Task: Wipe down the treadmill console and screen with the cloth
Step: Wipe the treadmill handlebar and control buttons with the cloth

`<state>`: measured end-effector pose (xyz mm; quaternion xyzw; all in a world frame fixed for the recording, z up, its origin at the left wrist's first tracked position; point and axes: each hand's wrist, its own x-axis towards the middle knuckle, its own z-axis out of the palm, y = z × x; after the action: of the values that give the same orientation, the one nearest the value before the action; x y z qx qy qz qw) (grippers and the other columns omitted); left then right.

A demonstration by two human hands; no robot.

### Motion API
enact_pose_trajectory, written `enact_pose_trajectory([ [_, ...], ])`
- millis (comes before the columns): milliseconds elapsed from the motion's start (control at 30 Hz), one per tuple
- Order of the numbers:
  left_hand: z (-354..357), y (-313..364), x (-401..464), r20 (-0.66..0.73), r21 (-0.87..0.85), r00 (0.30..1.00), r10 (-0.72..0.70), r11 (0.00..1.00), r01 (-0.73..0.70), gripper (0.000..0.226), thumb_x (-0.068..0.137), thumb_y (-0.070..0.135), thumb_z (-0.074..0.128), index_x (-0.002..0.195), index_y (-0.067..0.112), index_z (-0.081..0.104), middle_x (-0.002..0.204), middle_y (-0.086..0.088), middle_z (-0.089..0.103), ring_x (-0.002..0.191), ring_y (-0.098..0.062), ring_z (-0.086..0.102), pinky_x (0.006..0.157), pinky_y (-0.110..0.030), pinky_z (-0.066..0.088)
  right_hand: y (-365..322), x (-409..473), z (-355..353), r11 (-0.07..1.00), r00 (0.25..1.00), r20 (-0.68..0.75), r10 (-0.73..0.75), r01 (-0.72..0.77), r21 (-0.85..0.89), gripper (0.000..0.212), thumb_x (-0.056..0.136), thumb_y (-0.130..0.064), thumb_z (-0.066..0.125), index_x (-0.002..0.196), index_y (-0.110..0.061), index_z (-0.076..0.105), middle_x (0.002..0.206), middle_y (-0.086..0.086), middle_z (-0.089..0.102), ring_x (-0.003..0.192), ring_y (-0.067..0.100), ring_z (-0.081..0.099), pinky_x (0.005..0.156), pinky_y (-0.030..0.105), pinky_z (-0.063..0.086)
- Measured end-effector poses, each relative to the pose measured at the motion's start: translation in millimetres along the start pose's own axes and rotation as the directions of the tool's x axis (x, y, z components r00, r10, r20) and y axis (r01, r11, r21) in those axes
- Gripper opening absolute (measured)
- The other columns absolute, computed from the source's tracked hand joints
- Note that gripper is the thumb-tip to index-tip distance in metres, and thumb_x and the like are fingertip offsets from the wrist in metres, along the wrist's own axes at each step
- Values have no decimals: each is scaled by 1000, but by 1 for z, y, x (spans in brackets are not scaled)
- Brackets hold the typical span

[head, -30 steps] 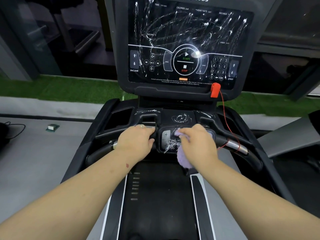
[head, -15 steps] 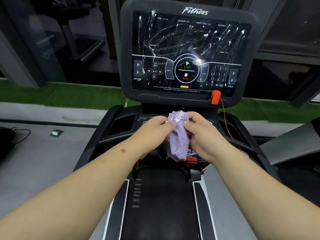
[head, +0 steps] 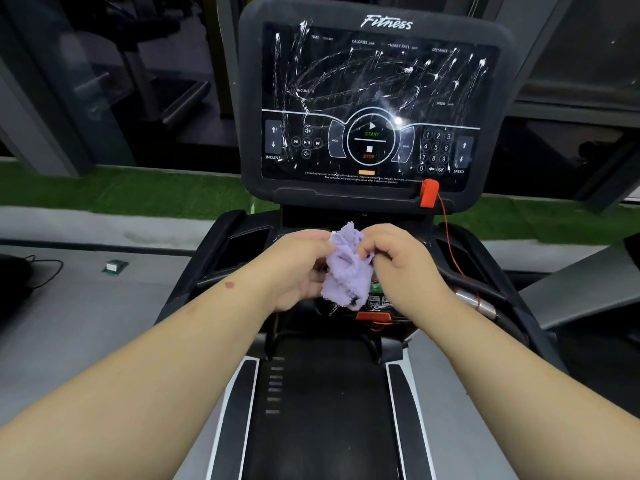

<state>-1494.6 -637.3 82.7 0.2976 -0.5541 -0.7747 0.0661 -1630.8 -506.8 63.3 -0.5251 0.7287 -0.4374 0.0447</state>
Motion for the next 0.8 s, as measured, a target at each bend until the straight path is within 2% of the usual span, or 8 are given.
enact_pose_trajectory([
  [133,3,0,4,-30,2,999,27,1000,-27,21,102,30,59,108,12,69,95,-8,76,92,-30,73,80,-45,59,1,-6,5,957,990,74,-122,137,-256,42,75,2,44,86,-20,79,113,-19,67,104,16,49,95,7,30],
  [200,1,-3,7,-77,62,993,93,994,-88,12,99,15,63,108,9,68,95,-10,74,85,-25,72,74,-39,58,-9,-9,1,999,997,73,18,-15,-48,41,71,-5,44,83,-21,80,113,-21,71,111,14,55,99,15,41],
  [300,-1,-4,8,-132,90,982,134,988,-123,18,92,-4,65,106,8,70,98,-17,73,81,-25,73,74,-41,60,-19,-12,-6,920,971,108,214,-238,312,24,77,-13,61,94,-25,72,110,-11,73,106,9,65,88,25,54],
  [433,6,-2,5,-119,116,985,125,987,-111,18,91,-3,66,106,7,67,94,-15,73,85,-28,74,83,-49,61,-17,-22,3,989,961,242,132,-112,-91,75,74,-42,87,138,-44,49,126,-20,54,115,-5,51,94,12,43],
  [567,5,-9,7,-146,183,977,153,975,-125,21,94,2,59,112,13,63,108,-11,70,92,-25,74,88,-43,61,1,-28,2,983,991,36,130,-124,-137,51,83,-28,78,130,-40,62,102,-27,59,105,6,50,86,18,42],
  [633,-9,-19,13,-181,513,929,322,837,-190,30,88,3,58,109,23,64,110,1,67,92,-17,70,85,-34,60,20,-35,-5,956,985,-82,154,-169,-239,42,84,-24,76,124,-32,65,99,-20,60,105,15,48,85,27,43],
  [700,-24,-29,16,-105,801,910,401,576,-162,43,83,3,58,118,27,61,115,6,59,99,-11,63,89,-28,52,37,-45,-6,933,976,-150,158,-198,-301,35,85,-19,76,120,-23,67,109,-9,57,103,20,53,85,31,45],
  [800,-40,-49,25,-33,966,935,354,250,-61,66,81,10,62,143,27,48,137,-2,48,123,-26,50,102,-39,49,46,-56,13,900,983,-139,119,-166,-403,26,83,-14,76,108,-15,70,105,0,50,90,23,57,72,37,52],
])
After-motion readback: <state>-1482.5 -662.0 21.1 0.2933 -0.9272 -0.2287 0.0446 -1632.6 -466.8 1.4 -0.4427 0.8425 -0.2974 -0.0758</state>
